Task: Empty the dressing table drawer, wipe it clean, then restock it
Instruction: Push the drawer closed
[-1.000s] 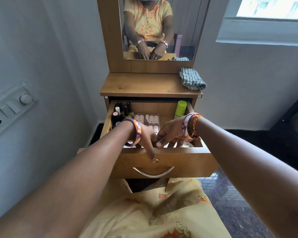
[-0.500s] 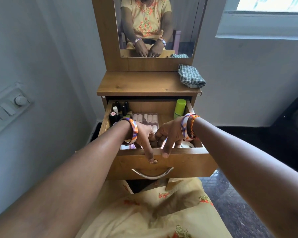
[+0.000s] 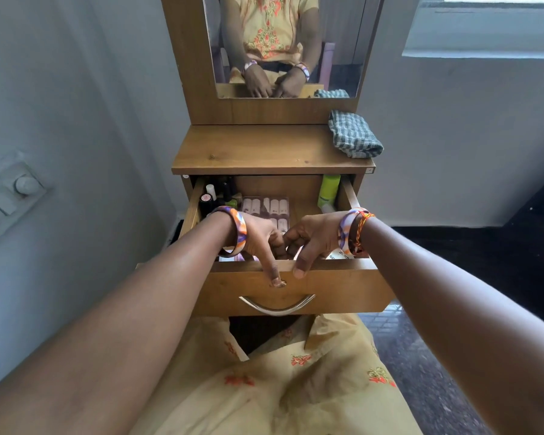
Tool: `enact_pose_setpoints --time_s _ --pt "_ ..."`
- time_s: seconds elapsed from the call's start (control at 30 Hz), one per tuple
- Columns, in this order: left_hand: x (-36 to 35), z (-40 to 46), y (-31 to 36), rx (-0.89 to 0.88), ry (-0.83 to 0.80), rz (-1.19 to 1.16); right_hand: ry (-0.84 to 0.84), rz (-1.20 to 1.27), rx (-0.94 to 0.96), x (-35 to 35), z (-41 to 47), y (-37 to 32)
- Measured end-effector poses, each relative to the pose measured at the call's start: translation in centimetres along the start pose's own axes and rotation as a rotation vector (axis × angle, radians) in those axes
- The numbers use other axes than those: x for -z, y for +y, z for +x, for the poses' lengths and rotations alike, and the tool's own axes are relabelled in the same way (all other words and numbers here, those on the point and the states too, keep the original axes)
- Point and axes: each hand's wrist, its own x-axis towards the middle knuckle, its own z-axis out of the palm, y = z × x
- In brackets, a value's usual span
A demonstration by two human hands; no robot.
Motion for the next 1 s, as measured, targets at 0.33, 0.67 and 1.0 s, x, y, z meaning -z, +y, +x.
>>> enact_pose_setpoints --time_s 0.33,0.67,1.0 --pt "2.0 1.3 0.3 -0.104 0.228 0.088 0.299 0.147 0.128 1.5 2.6 2.4" --pt "2.3 3.0 -0.6 -0.192 0.751 0.243 0.797 -0.003 0.186 2.4 3.3 3.2" --pt "5.7 6.0 -0.9 0.006 0.801 0.477 0.967 -0.412 0.004 4.1 5.8 3.7"
